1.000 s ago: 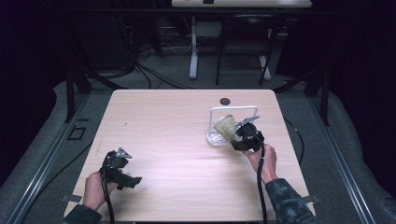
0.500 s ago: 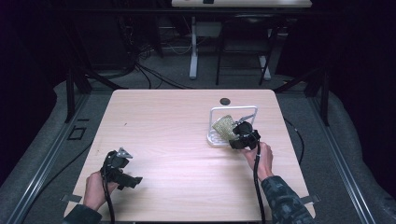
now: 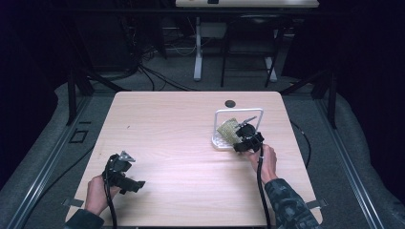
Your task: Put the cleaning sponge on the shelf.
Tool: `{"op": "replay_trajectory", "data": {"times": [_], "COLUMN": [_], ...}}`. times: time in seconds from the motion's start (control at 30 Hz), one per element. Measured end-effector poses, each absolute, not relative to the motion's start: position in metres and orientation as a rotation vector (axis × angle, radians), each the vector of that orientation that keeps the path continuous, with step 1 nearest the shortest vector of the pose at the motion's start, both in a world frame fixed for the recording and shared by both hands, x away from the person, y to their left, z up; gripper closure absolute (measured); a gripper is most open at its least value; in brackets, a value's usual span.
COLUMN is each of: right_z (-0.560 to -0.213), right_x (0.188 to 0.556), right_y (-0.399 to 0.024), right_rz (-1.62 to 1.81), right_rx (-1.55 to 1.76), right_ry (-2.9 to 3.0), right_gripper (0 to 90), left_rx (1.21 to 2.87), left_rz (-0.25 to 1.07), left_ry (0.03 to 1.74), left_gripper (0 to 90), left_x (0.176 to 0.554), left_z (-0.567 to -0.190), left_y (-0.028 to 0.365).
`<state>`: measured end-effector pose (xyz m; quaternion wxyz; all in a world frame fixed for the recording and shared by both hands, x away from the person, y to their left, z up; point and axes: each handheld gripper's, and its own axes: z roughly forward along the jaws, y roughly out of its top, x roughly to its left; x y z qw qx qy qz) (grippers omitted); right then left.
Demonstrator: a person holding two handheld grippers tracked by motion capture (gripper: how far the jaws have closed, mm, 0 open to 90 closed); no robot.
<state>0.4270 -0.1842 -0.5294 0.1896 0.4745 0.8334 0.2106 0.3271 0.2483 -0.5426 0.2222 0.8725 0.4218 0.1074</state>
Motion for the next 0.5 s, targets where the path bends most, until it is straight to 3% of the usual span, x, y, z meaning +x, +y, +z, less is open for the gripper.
{"op": "replay_trajectory", "data": {"times": [0.5], "right_z": [-0.5352], "right_x": [0.4311], "right_y": [-0.1802], "right_rz": [0.563], "right_rx": [1.347], "right_ry": [2.325], "right_gripper": [31.7], "left_rx": [2.412], "left_rz": [0.302], "left_ry": [1.162], "left_gripper": [3.9], "left_x": [0.3267], "left_z": [-0.5425], "left_y": [0.2479]}}
